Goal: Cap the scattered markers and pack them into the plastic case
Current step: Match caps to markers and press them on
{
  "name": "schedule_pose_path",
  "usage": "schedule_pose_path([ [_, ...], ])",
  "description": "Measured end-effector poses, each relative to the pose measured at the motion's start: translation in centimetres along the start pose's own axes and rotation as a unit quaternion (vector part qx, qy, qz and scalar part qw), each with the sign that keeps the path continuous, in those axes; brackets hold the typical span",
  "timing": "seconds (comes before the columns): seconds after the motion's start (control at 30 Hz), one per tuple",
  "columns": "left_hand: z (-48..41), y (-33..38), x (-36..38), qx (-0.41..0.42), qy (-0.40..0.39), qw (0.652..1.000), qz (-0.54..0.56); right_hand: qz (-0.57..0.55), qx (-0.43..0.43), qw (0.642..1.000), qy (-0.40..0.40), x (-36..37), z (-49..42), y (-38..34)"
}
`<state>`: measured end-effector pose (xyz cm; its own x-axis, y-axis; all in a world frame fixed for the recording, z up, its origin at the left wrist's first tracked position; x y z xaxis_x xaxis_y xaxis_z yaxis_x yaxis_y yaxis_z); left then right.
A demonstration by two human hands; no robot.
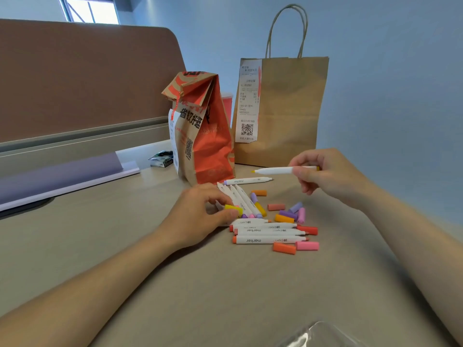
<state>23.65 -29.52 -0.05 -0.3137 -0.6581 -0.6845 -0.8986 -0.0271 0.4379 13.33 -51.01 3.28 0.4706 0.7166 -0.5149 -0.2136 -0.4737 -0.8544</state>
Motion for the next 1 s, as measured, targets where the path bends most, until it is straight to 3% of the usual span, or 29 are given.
schedule_pose_path([
  [0.33,-3.3,3.3,2.2,0.053,-0.110,0.979,-0.164,0.006,0.038,0.999,-0.010,0.0,-0.6,1.4],
  [0.47,-5.1,5.0,3.9,0.069,-0.157,0.974,-0.151,0.016,0.047,0.999,-0.012,0.0,-0.7,1.6],
  [0.67,-6.5,6.0,6.9,0.066,-0.272,0.937,-0.210,0.010,0.053,0.998,-0.011,-0.4,-0.9,1.8],
  [1.0,-6.8,4.1,7.6,0.004,-0.334,0.924,-0.187,-0.013,0.062,0.997,-0.035,-0.9,-1.0,2.1],
])
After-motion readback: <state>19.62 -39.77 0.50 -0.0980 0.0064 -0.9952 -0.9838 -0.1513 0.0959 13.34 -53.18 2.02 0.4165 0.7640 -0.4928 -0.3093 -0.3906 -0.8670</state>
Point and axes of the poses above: each hand's wrist, its own z-axis away from the middle knuckle, its own x-axis out of the palm, y = z × x, the point moved 9 cm from there along -z, towards the middle knuckle, and after that the axes turned 14 degrees about x, right-handed, at the moved point
